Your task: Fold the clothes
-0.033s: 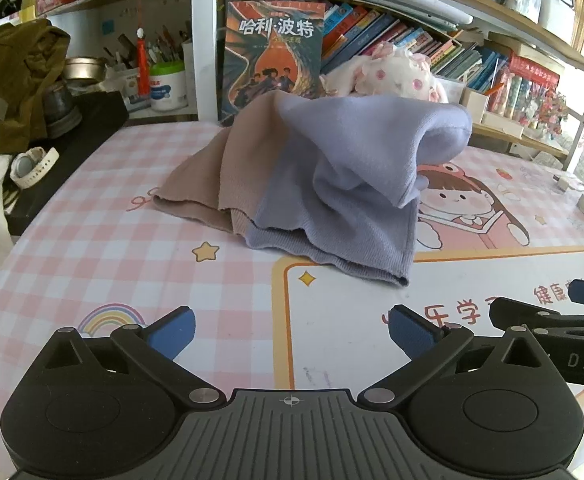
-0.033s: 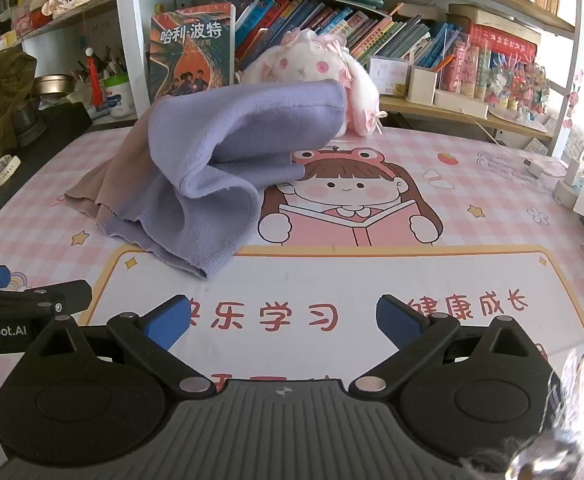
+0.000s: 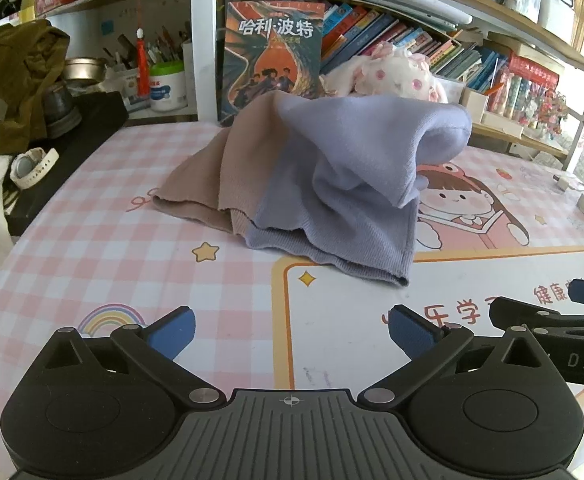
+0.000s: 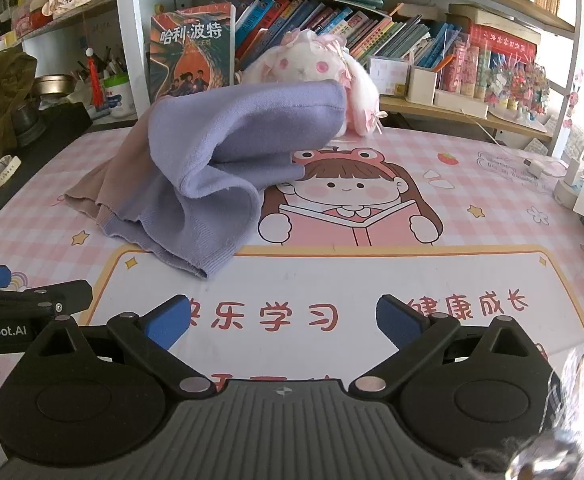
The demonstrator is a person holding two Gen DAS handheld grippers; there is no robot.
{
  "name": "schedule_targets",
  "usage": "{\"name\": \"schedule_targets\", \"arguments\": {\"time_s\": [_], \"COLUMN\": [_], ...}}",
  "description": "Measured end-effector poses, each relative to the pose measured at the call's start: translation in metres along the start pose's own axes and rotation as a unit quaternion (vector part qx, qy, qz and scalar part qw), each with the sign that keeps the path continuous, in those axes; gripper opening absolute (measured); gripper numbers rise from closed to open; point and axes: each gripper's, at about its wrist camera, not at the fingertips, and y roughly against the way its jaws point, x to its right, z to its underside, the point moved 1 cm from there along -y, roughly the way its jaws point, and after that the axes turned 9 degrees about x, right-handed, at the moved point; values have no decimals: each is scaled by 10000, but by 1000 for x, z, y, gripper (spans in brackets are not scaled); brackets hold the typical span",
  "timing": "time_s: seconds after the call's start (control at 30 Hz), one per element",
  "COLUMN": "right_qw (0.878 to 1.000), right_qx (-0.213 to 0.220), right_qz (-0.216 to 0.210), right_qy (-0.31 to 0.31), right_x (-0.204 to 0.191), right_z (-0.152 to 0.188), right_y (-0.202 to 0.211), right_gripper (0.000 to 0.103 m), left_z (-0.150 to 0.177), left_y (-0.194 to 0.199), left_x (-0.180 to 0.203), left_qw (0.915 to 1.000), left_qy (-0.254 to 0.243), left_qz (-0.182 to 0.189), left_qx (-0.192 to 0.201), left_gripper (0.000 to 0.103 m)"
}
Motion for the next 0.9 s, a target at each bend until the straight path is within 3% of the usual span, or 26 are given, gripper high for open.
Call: {"name": "schedule_targets", "arguments": {"time_s": [0.9], "right_qw": [10000], "right_qx": [-15], "right_qz": [-20], "right_qy": [21], "right_x": [-1], "right_z": [-3], "right_y": [-2], "right_gripper": [100], "left_z": [-2], "left_y": [-4], "left_x": [1], "left_qw": [10000], "left_qy": [-68], "left_qz": [-27], "left_qx": [-66], "left_gripper": [103]}}
